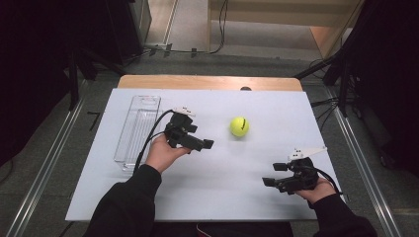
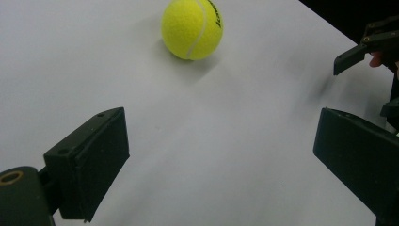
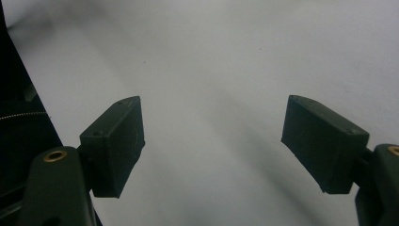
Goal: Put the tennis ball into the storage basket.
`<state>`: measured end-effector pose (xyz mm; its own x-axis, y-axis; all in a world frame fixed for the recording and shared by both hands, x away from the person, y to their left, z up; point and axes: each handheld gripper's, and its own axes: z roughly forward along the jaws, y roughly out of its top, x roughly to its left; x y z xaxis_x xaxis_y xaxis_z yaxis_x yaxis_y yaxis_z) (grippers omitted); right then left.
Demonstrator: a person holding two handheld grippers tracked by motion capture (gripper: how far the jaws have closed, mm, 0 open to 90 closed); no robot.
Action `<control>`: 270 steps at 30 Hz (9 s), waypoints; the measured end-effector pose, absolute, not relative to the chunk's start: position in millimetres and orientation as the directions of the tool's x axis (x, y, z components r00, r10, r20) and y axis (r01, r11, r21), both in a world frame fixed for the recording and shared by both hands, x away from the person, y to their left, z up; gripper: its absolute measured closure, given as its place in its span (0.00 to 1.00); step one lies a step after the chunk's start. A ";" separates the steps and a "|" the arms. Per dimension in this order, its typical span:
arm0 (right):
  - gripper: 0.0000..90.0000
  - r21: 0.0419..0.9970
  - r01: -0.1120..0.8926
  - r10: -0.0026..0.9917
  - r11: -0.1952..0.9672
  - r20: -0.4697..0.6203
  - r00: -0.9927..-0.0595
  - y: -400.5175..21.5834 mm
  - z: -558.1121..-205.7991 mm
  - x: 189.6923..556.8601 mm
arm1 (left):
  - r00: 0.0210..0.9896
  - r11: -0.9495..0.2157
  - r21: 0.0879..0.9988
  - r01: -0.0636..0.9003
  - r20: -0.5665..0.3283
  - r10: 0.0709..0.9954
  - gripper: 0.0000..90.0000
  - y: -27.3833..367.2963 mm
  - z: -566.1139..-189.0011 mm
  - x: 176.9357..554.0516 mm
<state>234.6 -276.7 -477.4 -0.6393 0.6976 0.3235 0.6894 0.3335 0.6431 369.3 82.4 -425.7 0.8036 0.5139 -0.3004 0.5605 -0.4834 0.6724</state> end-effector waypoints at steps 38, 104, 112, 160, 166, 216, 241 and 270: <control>0.22 0.646 0.684 0.694 0.339 0.319 -0.645 -276.1 -476.8 233.9 | 0.819 -0.511 0.668 0.541 -0.279 0.502 0.07 29.1 -430.5 406.9; 0.22 0.651 0.678 0.684 0.342 0.322 -0.655 -280.2 -478.6 235.1 | 0.821 -0.541 0.658 0.524 -0.222 0.526 0.08 -58.4 -463.4 451.3; 0.22 0.649 0.678 0.683 0.346 0.322 -0.656 -279.5 -478.6 235.1 | 0.821 -0.550 0.648 0.527 -0.220 0.527 0.08 -57.3 -472.8 451.3; 0.22 0.649 0.676 0.681 0.348 0.321 -0.658 -278.7 -478.7 235.7 | 0.816 -0.543 0.646 0.537 -0.237 0.527 0.30 -51.2 -471.5 443.0; 0.22 0.649 0.677 0.680 0.348 0.323 -0.659 -278.7 -478.6 235.5 | 0.813 -0.533 0.648 0.544 -0.249 0.526 0.30 -48.4 -463.5 443.2; 0.22 0.647 0.677 0.684 0.349 0.318 -0.657 -279.3 -478.2 235.0 | 0.850 -0.585 0.640 0.498 -0.226 0.476 0.30 -41.1 -409.3 418.1; 0.22 0.652 0.673 0.682 0.349 0.316 -0.660 -278.8 -478.1 235.0 | 0.850 -0.580 0.645 0.498 -0.232 0.472 0.30 -26.8 -402.8 412.6; 0.22 0.650 0.675 0.683 0.349 0.317 -0.658 -278.6 -478.3 234.9 | 0.843 -0.569 0.647 0.508 -0.239 0.482 0.30 -4.1 -393.7 407.3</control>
